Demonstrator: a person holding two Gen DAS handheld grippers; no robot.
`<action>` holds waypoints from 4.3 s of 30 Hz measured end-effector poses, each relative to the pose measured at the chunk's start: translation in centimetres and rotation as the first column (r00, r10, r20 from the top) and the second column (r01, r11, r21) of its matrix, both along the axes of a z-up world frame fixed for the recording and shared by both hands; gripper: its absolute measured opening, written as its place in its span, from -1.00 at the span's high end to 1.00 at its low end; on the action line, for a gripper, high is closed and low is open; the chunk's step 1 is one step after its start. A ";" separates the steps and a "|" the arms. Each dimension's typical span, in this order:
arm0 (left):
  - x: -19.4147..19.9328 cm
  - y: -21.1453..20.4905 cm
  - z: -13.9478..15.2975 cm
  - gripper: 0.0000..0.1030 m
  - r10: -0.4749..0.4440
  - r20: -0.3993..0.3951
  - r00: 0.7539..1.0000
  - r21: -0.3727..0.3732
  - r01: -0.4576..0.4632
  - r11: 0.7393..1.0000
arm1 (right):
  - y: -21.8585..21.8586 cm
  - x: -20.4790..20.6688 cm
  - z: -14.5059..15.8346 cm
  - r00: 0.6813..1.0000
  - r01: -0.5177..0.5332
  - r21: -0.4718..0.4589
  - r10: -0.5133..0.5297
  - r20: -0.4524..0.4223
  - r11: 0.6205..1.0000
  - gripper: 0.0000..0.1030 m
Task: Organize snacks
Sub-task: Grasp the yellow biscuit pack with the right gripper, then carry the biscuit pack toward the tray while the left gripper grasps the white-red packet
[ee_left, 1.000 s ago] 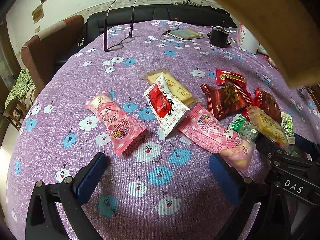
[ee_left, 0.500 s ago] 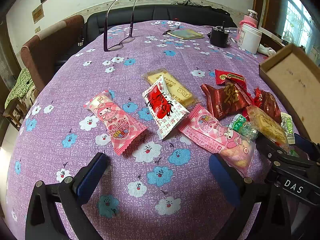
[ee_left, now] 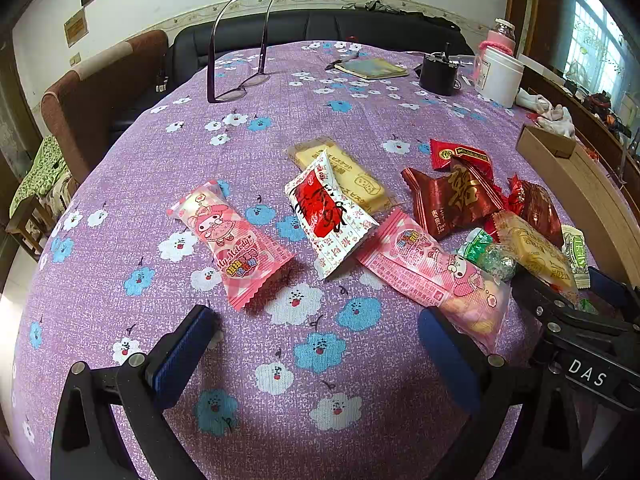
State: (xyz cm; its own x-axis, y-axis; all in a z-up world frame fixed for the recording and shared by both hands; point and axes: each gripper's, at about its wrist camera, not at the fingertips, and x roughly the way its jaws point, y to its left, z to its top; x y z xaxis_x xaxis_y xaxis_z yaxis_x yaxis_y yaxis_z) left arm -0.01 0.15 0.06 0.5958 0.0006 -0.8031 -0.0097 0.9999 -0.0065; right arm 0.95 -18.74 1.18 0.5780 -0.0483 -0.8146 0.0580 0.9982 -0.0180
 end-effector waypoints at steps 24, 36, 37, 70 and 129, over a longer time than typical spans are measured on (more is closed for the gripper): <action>-0.1 0.0 0.0 -0.99 -0.002 -0.002 1.000 0.002 0.002 1.000 | 0.0 0.1 -0.1 0.999 -0.030 -0.002 0.030 -0.014 1.000 -0.99; -3.9 0.4 0.8 -0.99 -0.020 -0.122 0.992 -0.051 0.014 0.999 | -3.8 -3.4 1.5 0.946 -0.282 0.144 0.300 -0.120 0.948 -0.97; -4.3 0.8 1.0 -0.99 -0.011 -0.125 0.992 -0.071 0.003 0.997 | -4.4 -3.5 1.9 0.941 -0.291 0.185 0.316 -0.120 0.939 -0.95; -10.1 2.7 5.1 -0.72 0.049 -0.088 0.995 -0.165 -0.063 0.984 | 1.3 5.4 1.3 0.677 -0.677 0.117 0.677 -0.288 0.727 0.34; -2.5 -15.0 2.6 -0.15 -0.371 -0.250 0.894 -0.241 0.314 0.918 | -14.1 -4.1 6.7 0.928 -0.260 0.397 0.342 -0.149 0.880 0.38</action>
State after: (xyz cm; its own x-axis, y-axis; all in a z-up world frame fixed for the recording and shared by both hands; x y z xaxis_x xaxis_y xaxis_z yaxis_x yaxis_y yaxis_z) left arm -2.52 -14.90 2.69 0.2768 -0.3309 -0.9022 0.3033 0.9209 -0.2447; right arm -3.18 -32.83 7.91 0.3314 0.4236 -0.8431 -0.2107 0.9042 0.3715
